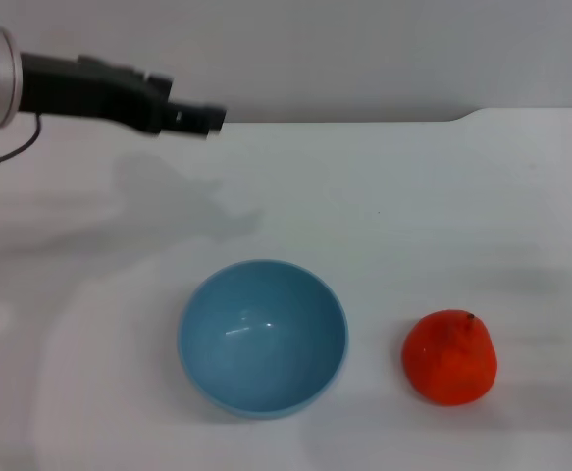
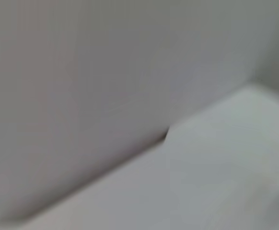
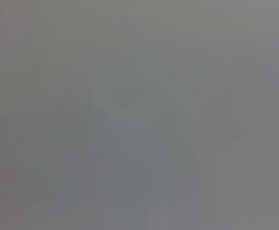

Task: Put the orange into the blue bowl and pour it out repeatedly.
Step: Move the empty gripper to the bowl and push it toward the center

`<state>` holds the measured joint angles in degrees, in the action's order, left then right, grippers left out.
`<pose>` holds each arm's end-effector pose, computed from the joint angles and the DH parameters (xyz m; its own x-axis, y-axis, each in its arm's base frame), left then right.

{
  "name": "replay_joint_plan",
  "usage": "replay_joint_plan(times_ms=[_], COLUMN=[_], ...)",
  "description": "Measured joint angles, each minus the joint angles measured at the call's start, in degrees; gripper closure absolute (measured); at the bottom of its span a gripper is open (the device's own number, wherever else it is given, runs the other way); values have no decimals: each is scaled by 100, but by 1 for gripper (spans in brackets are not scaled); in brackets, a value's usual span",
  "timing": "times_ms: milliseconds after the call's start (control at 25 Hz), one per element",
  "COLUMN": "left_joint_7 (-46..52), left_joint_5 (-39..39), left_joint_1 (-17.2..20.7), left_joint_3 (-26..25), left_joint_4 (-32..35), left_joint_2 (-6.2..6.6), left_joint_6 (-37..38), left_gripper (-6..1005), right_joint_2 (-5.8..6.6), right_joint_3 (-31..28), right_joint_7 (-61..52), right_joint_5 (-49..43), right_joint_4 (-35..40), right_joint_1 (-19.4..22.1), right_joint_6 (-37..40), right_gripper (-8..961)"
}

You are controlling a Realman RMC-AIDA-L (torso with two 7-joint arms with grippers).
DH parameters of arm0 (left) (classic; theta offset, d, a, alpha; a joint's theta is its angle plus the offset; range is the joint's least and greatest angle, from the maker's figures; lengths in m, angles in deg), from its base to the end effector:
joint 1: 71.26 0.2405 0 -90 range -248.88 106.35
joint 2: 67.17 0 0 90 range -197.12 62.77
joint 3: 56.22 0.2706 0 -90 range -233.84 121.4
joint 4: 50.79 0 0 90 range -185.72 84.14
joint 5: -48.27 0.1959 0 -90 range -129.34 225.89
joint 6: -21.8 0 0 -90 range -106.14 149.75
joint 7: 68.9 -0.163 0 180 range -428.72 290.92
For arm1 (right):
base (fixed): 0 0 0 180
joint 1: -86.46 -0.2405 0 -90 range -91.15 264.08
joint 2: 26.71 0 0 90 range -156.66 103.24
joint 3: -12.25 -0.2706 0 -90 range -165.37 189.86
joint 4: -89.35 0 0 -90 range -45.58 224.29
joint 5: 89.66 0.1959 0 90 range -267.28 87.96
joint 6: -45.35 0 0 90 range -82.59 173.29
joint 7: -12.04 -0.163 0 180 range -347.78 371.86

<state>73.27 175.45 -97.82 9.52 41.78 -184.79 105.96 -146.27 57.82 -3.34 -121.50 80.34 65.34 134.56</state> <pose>-0.1605 0.3604 0.0486 0.8060 0.5134 0.2945 0.5919 -0.7021 -0.3960 0.3529 0.2818 0.0107 0.6071 0.1684 -0.7765 -0.7834 -0.0369 -0.6205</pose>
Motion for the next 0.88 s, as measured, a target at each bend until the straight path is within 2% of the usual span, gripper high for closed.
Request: replay_joint_plan(times_ms=[40, 120, 200, 320, 560, 760, 880], left_joint_7=[522, 620, 938, 1251, 1698, 2083, 2220], left_joint_5=[626, 729, 987, 1224, 1871, 1896, 1922], left_joint_1=[-3, 0, 10, 17, -207, -457, -696], left_joint_3=[300, 387, 757, 1285, 2166, 2419, 2669], left_joint_4=[606, 711, 1059, 1179, 966, 639, 158], left_joint_2=[-9, -14, -22, -31, -80, -92, -98], left_joint_6=[518, 641, 1004, 1099, 1175, 1277, 1200], left_gripper=[200, 200, 200, 201, 201, 200, 200], right_joint_2=[5, 7, 7, 9, 20, 24, 30], right_joint_3=[-2, -3, -10, -24, -52, -67, -67], right_joint_7=[0, 0, 0, 0, 0, 0, 1], right_joint_5=[-2, -3, -5, -6, -7, -7, -7], right_joint_4=[7, 11, 19, 24, 24, 31, 33], right_joint_1=[-8, -12, -16, -22, -38, -24, -34], right_joint_6=[0, -2, -12, -28, -52, -63, -63], right_gripper=[505, 505, 505, 505, 504, 504, 504])
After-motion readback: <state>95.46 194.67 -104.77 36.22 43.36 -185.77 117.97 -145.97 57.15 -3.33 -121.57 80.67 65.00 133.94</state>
